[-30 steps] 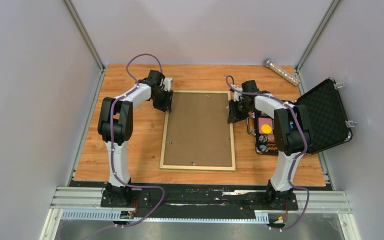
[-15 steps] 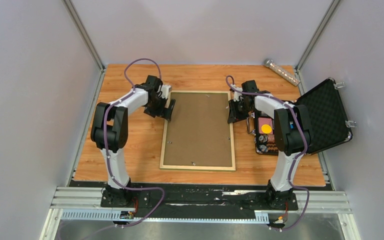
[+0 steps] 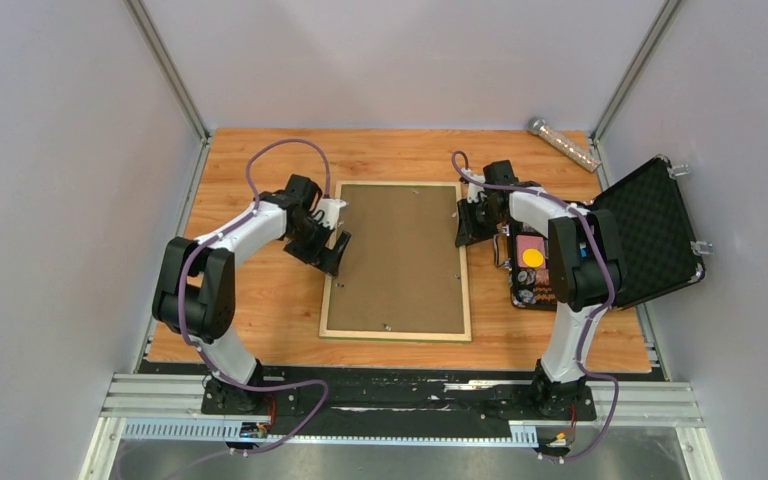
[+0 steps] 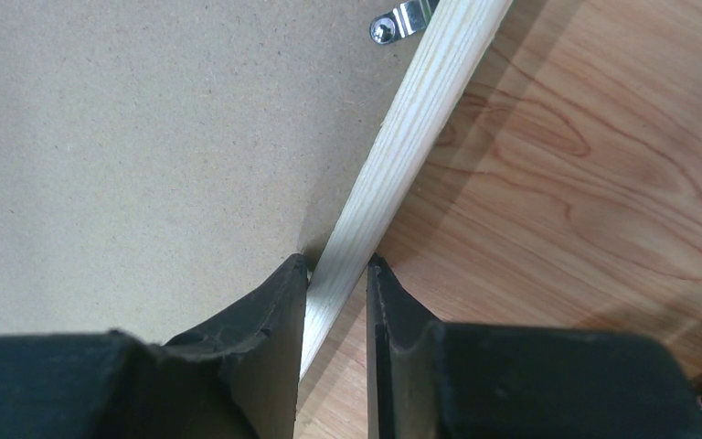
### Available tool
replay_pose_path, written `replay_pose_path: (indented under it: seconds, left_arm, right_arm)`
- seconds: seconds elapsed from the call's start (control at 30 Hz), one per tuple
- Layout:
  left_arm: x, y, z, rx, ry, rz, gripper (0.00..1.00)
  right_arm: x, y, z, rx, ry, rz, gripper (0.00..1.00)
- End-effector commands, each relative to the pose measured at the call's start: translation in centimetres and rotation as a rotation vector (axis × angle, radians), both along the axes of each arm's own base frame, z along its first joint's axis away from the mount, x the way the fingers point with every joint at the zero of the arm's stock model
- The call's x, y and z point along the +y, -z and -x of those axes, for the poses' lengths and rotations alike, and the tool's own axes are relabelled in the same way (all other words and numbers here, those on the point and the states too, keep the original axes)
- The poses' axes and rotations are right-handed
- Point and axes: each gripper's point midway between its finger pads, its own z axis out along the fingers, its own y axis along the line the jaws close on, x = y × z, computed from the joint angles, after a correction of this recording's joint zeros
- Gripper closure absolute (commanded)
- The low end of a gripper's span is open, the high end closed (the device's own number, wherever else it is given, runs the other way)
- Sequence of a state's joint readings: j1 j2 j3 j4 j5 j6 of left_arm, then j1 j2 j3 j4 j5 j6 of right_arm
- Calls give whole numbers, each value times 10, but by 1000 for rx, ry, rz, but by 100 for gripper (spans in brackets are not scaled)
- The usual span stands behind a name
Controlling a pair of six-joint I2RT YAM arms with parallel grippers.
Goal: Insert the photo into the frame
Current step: Install the photo frame at the center of the board.
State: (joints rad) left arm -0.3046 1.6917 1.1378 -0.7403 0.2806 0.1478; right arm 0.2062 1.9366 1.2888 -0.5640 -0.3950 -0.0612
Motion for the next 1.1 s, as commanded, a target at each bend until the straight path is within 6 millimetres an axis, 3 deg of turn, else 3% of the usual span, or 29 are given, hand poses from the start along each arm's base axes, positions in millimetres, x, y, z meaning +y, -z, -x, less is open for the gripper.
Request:
replay_pose_path:
  seconds: [0.0, 0.33, 0.63, 1.07]
  left_arm:
    - [-9, -14, 6, -75, 110, 0, 0]
    - [-31, 6, 14, -65, 208, -55, 9]
    - [-25, 20, 18, -63, 239, -114, 13]
    - [-26, 32, 6, -76, 210, -134, 22]
  right_arm:
    - [3, -2, -17, -82, -34, -7, 87]
    - [4, -3, -12, -85, -51, -16, 87]
    - [4, -1, -12, -82, -56, -17, 87]
    - [5, 1, -11, -76, -59, -19, 87]
